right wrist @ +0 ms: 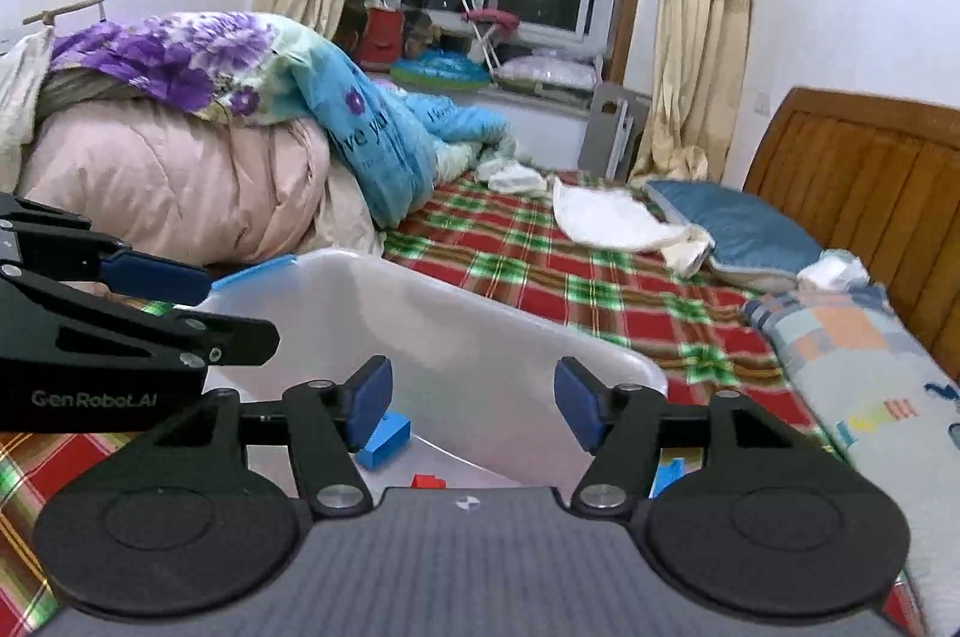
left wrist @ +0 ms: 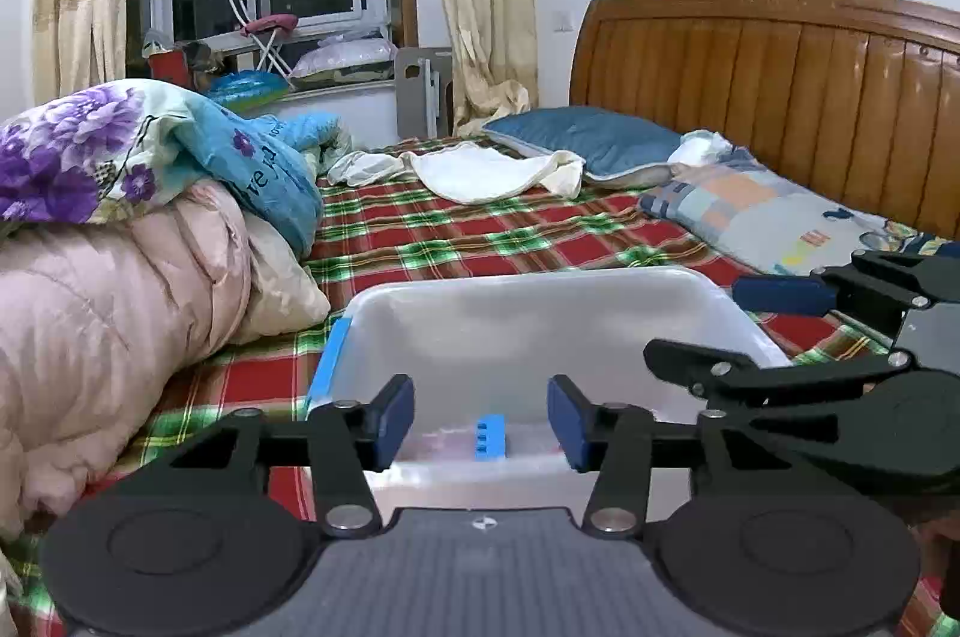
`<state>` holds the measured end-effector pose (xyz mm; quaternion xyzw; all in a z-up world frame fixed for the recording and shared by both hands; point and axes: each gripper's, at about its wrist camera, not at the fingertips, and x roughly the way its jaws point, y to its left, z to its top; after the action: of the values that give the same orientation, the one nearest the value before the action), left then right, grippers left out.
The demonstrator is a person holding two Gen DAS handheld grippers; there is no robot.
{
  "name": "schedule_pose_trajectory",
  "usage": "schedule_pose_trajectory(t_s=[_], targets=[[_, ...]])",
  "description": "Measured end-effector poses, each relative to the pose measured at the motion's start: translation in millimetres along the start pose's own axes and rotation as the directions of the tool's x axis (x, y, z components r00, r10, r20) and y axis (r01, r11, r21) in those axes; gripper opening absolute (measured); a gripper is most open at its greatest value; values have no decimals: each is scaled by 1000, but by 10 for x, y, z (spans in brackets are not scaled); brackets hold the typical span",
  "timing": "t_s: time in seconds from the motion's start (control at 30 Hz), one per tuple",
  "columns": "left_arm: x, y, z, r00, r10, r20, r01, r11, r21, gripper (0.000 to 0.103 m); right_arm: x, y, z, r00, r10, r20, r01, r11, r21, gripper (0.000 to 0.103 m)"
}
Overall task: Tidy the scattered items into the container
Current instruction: 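Lift both held toys over the white container and release them, then grasp the yellow lego brick with the left tool while the right tool reaches the toy cars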
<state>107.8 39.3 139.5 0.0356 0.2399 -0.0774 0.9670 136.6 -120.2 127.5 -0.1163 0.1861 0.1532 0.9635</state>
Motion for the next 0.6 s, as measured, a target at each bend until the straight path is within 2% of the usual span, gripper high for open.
schedule_pose_trajectory(t_s=[0.17,0.23,0.37,0.53,0.6], targets=[[-206,42,-220,1000,11,23,-11,999,-38,64,-257,12,-66,999,18,41,-19,999,25,67],[-256,54,-341,1000,16,11,-15,999,-36,71,-362,28,-112,997,17,72,-19,999,27,69],[-314,63,-646,999,26,-34,-27,1000,-15,71,-522,53,-246,994,21,107,-24,999,26,73],[-346,42,-1086,996,19,-90,-22,999,-40,71,-668,77,-512,990,55,131,-59,998,27,73],[-316,-11,-1250,991,19,-130,-24,999,-40,71,-672,104,-635,992,62,114,-64,998,14,71]])
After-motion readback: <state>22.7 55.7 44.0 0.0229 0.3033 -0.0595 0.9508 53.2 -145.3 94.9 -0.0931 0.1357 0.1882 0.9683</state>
